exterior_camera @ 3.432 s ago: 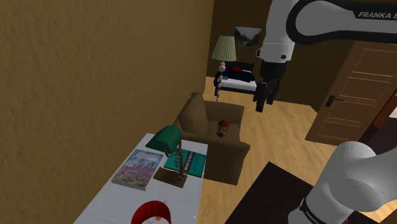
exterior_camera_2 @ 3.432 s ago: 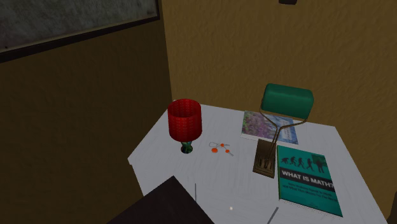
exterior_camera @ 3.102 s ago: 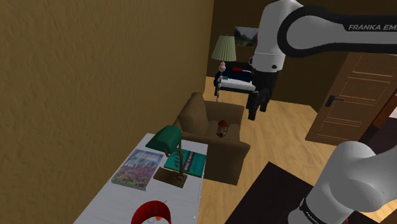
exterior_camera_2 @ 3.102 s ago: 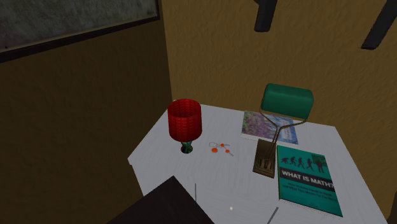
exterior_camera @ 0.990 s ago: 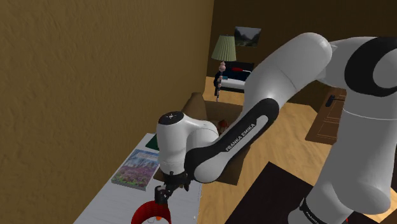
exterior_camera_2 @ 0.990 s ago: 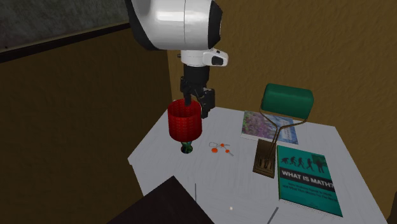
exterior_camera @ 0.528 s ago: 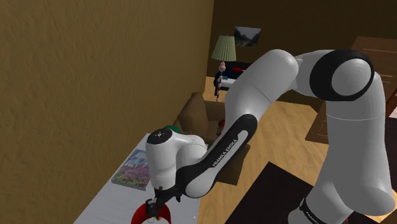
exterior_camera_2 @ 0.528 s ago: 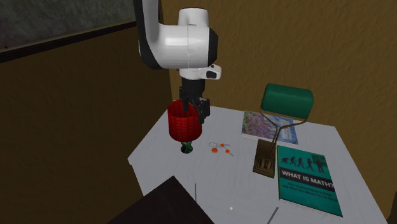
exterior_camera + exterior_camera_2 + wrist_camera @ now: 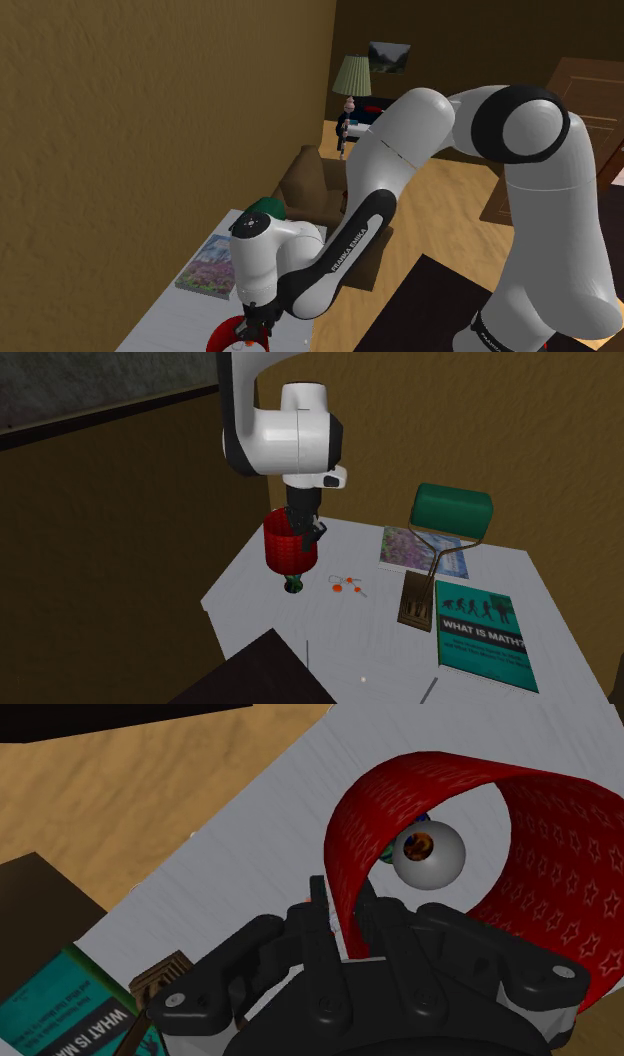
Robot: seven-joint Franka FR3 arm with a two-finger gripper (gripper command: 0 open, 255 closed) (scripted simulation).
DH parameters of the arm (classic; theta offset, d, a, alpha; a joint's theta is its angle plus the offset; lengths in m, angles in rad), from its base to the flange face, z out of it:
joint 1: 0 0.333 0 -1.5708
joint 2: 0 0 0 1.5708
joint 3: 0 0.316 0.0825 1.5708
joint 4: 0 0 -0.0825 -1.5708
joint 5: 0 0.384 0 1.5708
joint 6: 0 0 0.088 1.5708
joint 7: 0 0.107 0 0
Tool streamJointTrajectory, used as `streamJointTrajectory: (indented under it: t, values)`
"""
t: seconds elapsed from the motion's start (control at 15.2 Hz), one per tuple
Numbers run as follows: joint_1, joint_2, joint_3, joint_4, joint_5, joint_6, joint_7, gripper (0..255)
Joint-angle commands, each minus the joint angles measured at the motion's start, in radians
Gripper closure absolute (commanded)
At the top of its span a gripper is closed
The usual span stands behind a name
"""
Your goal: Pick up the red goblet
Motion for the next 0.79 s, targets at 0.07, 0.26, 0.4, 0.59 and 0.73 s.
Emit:
streamJointTrajectory:
  t: [0.07,0.26,0.4,0.59,0.73]
  values:
    - [0.000,0.001,0.000,0.000,-0.001,0.001,0.000,255]
    - [0.000,0.001,0.000,0.000,-0.001,0.001,0.000,255]
    - [-0.001,0.000,0.000,0.001,0.000,-0.001,-0.001,255]
    - [-0.014,-0.035,0.018,-0.002,0.024,-0.030,-0.016,255]
    - [-0.022,-0.057,0.029,-0.003,0.040,-0.049,-0.027,255]
